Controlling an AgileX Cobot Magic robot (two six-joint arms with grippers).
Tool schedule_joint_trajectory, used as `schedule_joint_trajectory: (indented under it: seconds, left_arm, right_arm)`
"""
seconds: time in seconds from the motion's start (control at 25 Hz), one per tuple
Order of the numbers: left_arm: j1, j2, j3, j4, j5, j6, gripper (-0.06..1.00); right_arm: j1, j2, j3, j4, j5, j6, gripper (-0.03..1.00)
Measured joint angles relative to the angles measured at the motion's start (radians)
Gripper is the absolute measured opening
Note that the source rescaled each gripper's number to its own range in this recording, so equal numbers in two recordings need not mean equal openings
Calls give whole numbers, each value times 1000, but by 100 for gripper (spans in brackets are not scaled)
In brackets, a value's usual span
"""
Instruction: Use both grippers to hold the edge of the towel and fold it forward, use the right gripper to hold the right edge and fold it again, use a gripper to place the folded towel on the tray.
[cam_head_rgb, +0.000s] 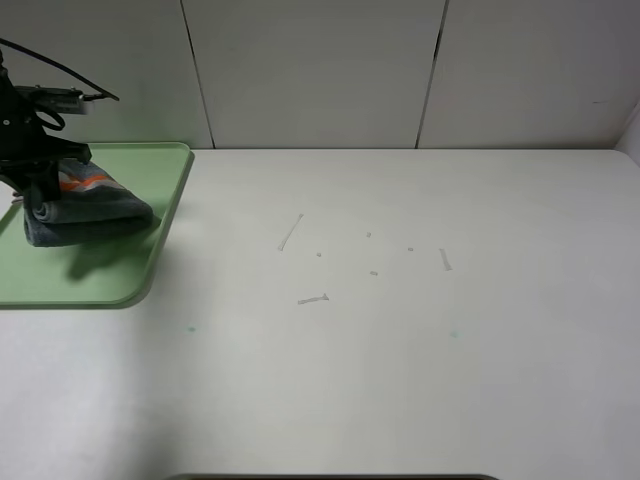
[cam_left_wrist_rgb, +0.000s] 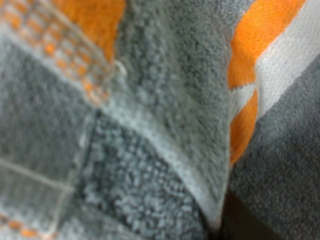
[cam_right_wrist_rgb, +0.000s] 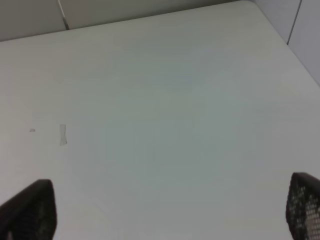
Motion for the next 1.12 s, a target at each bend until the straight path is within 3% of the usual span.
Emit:
schedule_joint_trajectory:
  seconds: [0.4,0.44,0.52,0.56,0.64,0.72,1.12]
  left_arm:
    - [0,0,0,2,0,-18,23]
    - [0,0,-1,8,1,-18,26]
    - [0,0,-1,44,12,-21,57]
    - [0,0,-1,44,12,-21,57]
    - [0,-2,-1,54,31,-26,81]
    - [0,-6,-1,57,36,-29,95]
    - [0,-6,-2,57,53,-29,100]
  right_arm:
    - [0,0,0,6,0,0,100]
    - [0,0,0,6,0,0,100]
    - [0,0,0,6,0,0,100]
    - [0,0,0,6,0,0,100]
    - [0,0,0,6,0,0,100]
    - [0,0,0,6,0,0,100]
    - [0,0,0,9,0,0,100]
